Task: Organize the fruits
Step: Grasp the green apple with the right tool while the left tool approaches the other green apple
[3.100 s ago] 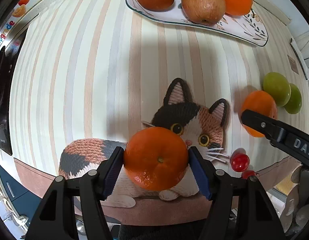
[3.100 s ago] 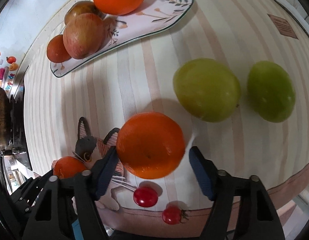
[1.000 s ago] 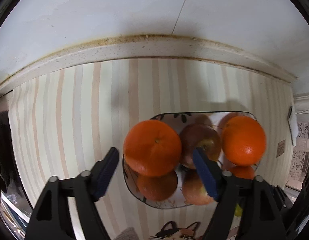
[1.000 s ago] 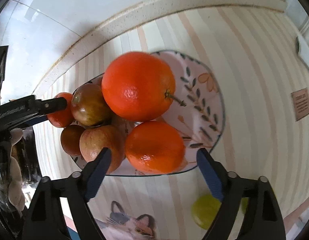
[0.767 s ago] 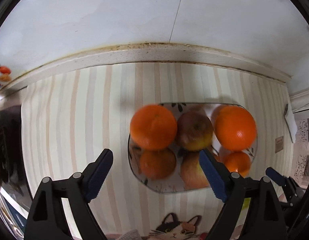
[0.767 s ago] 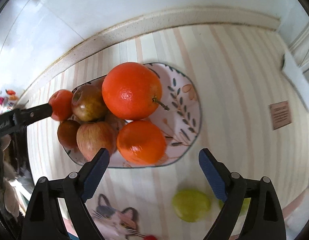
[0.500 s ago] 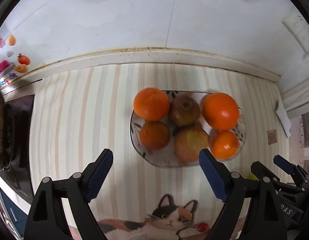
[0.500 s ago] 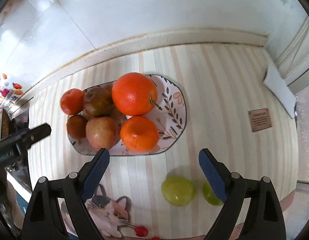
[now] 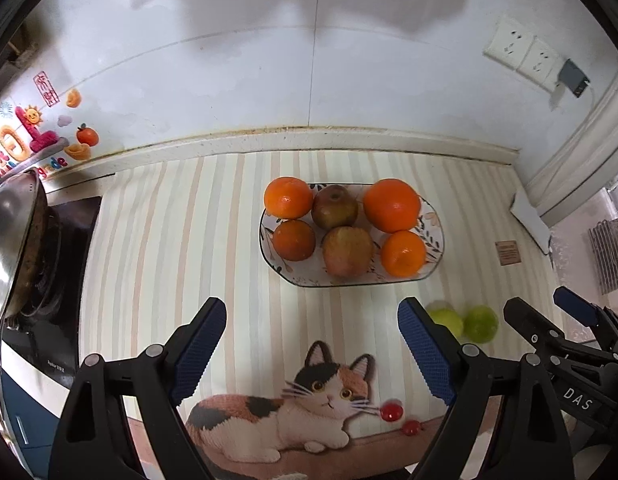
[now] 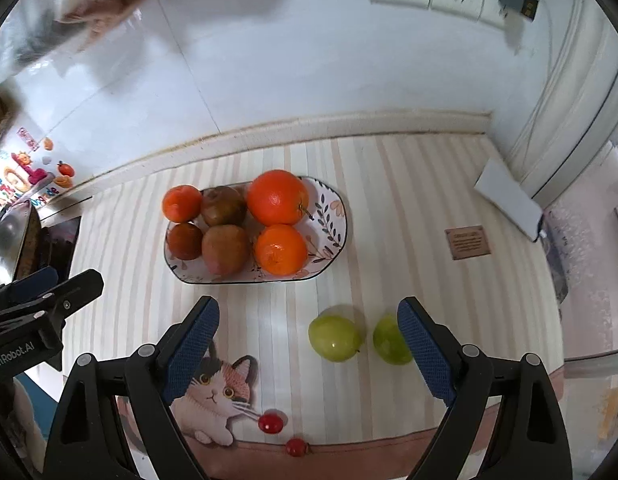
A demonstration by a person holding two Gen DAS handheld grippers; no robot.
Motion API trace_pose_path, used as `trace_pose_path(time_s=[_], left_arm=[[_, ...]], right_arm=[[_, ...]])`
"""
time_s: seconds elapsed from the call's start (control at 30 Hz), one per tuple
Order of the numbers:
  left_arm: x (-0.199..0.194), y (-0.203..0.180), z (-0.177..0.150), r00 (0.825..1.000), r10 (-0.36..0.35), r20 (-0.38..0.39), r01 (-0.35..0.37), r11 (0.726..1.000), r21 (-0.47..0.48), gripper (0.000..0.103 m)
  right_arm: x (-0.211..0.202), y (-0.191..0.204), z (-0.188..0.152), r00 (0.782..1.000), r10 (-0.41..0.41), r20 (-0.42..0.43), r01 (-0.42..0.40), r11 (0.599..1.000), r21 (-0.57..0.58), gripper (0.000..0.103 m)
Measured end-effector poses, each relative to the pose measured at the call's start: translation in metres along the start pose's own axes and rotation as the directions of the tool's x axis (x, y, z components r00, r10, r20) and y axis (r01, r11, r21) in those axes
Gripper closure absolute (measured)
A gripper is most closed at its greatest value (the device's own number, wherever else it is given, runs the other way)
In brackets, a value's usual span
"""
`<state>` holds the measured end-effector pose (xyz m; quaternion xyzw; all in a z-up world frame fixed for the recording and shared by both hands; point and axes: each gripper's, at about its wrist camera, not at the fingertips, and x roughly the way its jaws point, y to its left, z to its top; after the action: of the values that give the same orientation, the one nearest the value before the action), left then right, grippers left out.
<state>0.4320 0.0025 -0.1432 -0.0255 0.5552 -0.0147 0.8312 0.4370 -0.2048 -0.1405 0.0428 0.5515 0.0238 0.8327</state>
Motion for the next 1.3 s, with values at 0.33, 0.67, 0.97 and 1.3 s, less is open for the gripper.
trace_pose_path(time_s=[0.33, 0.67, 0.97, 1.3], left_arm=[[-0.048, -0.003, -0.025, 0.996, 0.001, 0.092, -0.001, 1.0, 0.006, 0.015], [-0.027, -0.005, -0.04, 0.999, 0.017, 0.038, -0.017, 1.0, -0.002, 0.015], [0.059, -0.035, -0.071, 0.986, 0.031, -0.164, -0.02, 0.997, 0.069, 0.015], [0.146, -0.067, -0.114, 0.904, -0.054, -0.424, 0.075, 0.997, 0.033, 0.024]], right_arm=[[-0.057, 0.01, -0.02, 0.995, 0.005, 0.101, -0.003, 1.0, -0.021, 0.01], [-0.042, -0.009, -0.033, 0.996, 0.083, 0.032, -0.085, 0.994, 0.071, 0.01], [0.072, -0.062, -0.053, 0.975, 0.124, -0.183, -0.087, 0.977, 0.196, 0.011], [0.132, -0.082, -0.069, 0.955, 0.147, -0.257, -0.087, 0.969, 0.232, 0.016]])
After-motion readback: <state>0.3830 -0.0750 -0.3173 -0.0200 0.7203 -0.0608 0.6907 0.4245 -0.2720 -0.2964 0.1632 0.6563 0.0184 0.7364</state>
